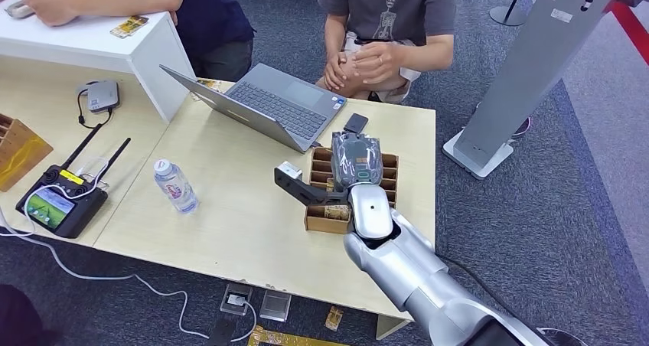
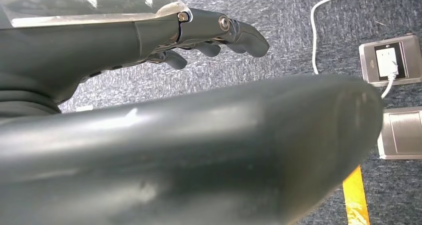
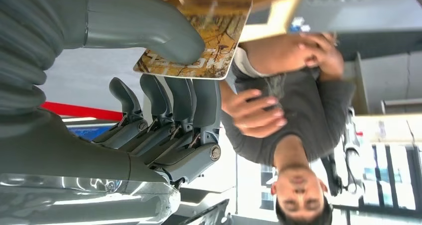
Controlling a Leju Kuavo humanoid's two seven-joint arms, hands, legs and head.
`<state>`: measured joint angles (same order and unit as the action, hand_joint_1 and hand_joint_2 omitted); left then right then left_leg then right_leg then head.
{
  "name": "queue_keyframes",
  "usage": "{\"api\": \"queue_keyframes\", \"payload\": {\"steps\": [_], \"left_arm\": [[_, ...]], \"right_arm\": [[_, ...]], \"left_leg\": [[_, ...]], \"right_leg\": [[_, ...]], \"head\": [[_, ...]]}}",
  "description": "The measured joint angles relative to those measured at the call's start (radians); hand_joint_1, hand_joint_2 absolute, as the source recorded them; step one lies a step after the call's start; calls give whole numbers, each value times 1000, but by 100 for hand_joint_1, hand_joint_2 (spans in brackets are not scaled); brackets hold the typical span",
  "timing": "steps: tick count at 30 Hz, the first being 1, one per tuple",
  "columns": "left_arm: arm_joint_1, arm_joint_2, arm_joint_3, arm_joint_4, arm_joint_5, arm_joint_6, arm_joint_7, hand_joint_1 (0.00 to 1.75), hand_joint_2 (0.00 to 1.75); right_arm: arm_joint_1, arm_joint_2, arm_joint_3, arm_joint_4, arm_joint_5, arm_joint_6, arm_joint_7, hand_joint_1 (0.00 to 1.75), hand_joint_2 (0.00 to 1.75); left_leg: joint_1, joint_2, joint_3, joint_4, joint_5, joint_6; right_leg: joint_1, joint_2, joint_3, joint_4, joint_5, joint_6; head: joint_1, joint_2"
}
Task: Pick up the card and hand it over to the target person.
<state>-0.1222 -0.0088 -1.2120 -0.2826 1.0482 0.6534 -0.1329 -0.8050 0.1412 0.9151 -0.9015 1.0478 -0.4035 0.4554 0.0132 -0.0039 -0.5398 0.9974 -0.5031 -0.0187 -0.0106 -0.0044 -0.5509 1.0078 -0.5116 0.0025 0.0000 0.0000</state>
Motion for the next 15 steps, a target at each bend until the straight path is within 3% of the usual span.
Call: {"api": "queue_keyframes", "payload": {"steps": [7, 15], "left_arm": [[0, 7, -9, -6, -6, -16, -7, 0, 0], [-2, 16, -38, -14, -30, -37, -12, 0, 0]], "right_arm": [[26, -73, -45, -191, 32, 7, 36, 143, 175], [-60, -66, -64, 4, 113, -1, 46, 139, 175]], "left_leg": [[0, -2, -1, 0, 0, 0], [0, -1, 0, 0, 0, 0]], "right_leg": [[0, -2, 0, 0, 0, 0], [0, -1, 0, 0, 0, 0]], "head": [[0, 0], [0, 0]]}}
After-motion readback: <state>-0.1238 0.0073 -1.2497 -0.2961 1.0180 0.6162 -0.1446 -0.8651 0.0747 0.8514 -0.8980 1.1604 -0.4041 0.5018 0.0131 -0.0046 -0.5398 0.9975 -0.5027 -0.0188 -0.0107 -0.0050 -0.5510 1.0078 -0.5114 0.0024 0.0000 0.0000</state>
